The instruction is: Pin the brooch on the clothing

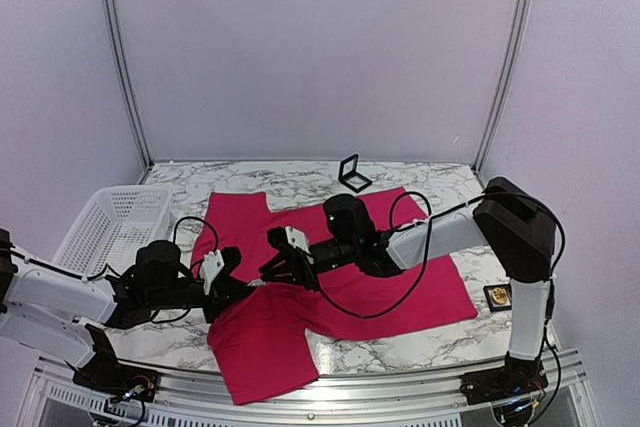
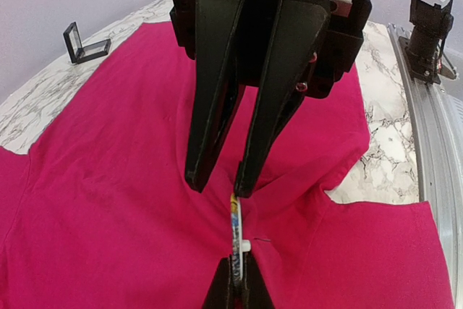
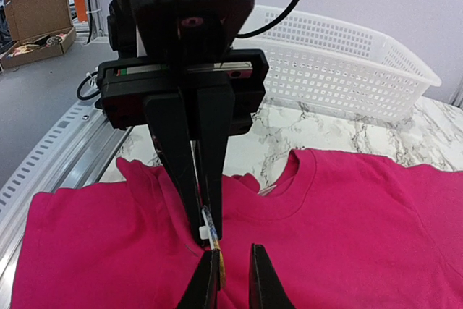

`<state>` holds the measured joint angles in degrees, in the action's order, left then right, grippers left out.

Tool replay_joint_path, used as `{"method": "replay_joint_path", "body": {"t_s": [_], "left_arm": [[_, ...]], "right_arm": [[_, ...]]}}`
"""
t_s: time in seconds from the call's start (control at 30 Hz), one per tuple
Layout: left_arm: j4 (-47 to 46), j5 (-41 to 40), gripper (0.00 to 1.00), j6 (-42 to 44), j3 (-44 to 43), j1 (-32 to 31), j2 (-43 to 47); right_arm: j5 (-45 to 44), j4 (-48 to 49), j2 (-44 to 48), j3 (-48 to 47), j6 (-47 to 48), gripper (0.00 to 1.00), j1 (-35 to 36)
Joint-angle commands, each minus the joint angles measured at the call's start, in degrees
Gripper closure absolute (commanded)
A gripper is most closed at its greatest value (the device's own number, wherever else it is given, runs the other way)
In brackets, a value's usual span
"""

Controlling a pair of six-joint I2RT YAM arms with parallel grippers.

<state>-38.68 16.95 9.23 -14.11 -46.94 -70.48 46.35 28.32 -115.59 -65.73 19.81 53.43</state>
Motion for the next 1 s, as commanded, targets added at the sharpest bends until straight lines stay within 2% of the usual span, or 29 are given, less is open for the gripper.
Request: {"method": "replay_joint_path", "body": {"t_s": [0.0, 0.5, 0.67, 0.8, 0.9, 0.97], "left_arm": [[0.1, 0.9, 1.0, 0.4, -1.9, -0.3, -0.6], [0.2, 1.1, 1.0, 0.6, -2.2, -0.3, -1.2], [0.2, 1.4, 1.0, 0.6, -2.2, -0.3, -1.4], [0.3, 0.6, 1.0, 0.2, -2.0, -0.3, -1.4], [0.2, -2.7, 0.78, -0.7, -1.4, -0.3, -1.6], [0.2, -5.2, 0.71, -1.0, -0.7, -0.4, -1.9]], "right_arm": [[-0.8, -1.5, -0.8, -2.8, 2.0, 0.89, 0.8], [-2.9, -6.8, -1.7, -3.0, 5.1, 0.82, 1.8], [-3.2, -5.5, -1.5, -2.9, 4.5, 0.99, 1.7], [-2.0, -4.8, -1.9, -3.7, 2.3, 1.0, 1.5], [-0.4, -2.3, -2.0, -3.3, -0.7, 1.0, 0.9], [1.0, 0.7, -1.8, -2.2, -3.1, 1.0, 0.6]]}}
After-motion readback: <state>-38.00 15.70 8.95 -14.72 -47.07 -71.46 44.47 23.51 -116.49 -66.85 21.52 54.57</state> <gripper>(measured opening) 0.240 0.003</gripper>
